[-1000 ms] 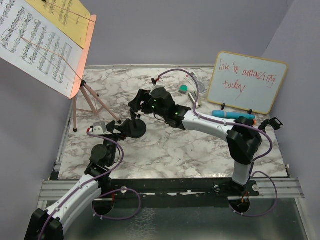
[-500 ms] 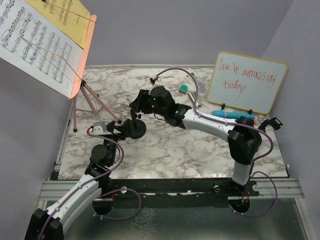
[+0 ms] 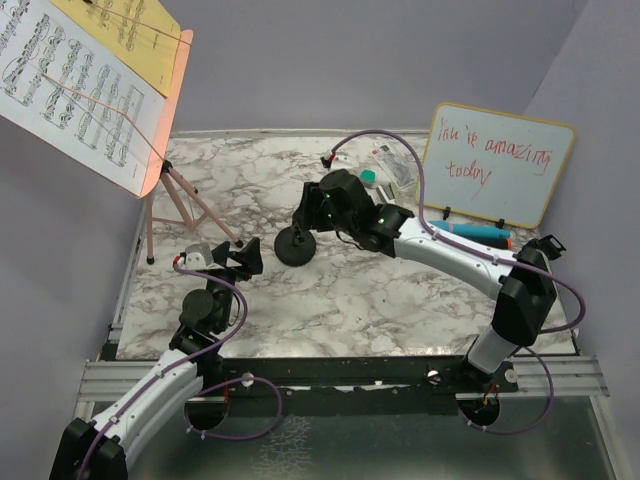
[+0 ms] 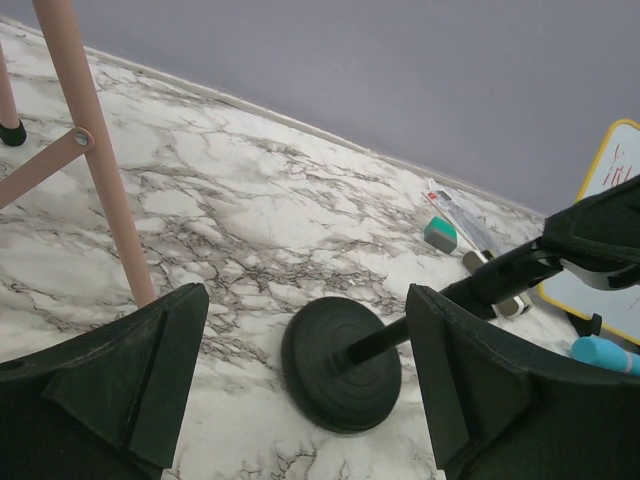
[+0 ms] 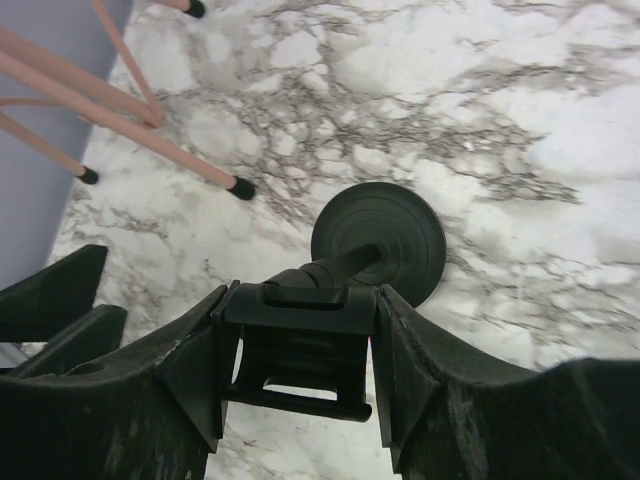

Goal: Pack up the instrument practice props
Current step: Move the microphone stand to the center of the board.

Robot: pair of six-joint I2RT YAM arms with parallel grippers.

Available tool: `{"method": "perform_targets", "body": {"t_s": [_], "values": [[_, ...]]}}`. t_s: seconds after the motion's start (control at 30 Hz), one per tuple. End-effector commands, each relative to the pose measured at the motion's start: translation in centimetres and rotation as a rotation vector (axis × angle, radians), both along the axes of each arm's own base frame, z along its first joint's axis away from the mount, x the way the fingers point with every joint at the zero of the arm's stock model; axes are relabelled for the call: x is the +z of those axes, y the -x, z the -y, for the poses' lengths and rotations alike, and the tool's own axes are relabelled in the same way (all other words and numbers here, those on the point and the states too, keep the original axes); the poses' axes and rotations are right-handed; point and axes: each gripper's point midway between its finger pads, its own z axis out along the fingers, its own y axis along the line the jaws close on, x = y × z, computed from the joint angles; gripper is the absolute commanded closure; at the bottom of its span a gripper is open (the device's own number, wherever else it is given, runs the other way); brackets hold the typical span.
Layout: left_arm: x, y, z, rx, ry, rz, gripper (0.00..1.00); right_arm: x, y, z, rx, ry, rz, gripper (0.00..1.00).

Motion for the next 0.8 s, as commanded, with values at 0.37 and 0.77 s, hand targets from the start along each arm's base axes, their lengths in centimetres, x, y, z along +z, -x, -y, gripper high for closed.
{"method": "perform_targets", "body": {"t_s": [0.37,0.77], "values": [[0.4,-0.1,-0.4,0.020,0.004,0.005,0.13,-0.7,-1.1,12.3,-0.179,0.208,-0.098,1.00],[0.2,-0.2,-0.1,0.012,-0.002,-0.007,0.13,-1.2,-0.7,12.1,-0.089,0.173,-0.093,0.46]]}}
